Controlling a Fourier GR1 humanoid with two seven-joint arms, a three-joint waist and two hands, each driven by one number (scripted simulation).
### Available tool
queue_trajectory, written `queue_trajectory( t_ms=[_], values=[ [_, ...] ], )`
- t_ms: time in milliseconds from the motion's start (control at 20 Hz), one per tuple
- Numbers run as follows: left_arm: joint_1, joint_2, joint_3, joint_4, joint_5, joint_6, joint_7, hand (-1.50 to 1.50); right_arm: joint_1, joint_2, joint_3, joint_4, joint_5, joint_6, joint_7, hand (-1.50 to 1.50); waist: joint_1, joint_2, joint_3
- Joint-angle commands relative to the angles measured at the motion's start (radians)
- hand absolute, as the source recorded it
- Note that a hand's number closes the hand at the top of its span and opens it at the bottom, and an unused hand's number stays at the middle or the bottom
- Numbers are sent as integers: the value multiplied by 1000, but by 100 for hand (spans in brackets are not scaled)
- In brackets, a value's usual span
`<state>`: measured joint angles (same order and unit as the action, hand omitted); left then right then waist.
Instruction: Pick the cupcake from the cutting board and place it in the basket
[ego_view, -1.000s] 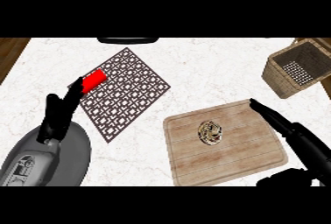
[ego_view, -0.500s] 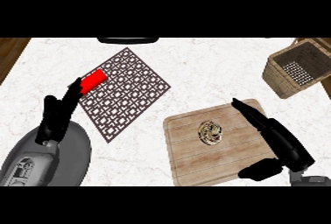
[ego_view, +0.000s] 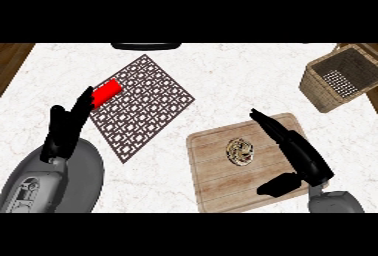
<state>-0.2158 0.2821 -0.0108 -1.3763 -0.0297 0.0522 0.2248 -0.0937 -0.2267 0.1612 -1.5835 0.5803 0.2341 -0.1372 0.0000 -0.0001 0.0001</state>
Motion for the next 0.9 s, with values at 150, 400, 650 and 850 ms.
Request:
queue_trajectory(
  t_ms=[150,400,650,850],
  values=[
    [-24,-21,59,67,-24,-57,-47,0,-30,70,10,49,70,-20,1,-150,-1,0,0],
    [-33,-11,69,11,-28,-86,11,0,-65,86,12,139,100,-7,11,-150,1,0,0],
    [-54,-38,97,124,-51,-68,-59,0,-59,115,26,130,103,18,30,-150,-2,1,0],
    [19,-88,56,-20,-98,-35,-3,0,-91,150,15,232,135,-39,-15,-150,1,0,0]
  ],
)
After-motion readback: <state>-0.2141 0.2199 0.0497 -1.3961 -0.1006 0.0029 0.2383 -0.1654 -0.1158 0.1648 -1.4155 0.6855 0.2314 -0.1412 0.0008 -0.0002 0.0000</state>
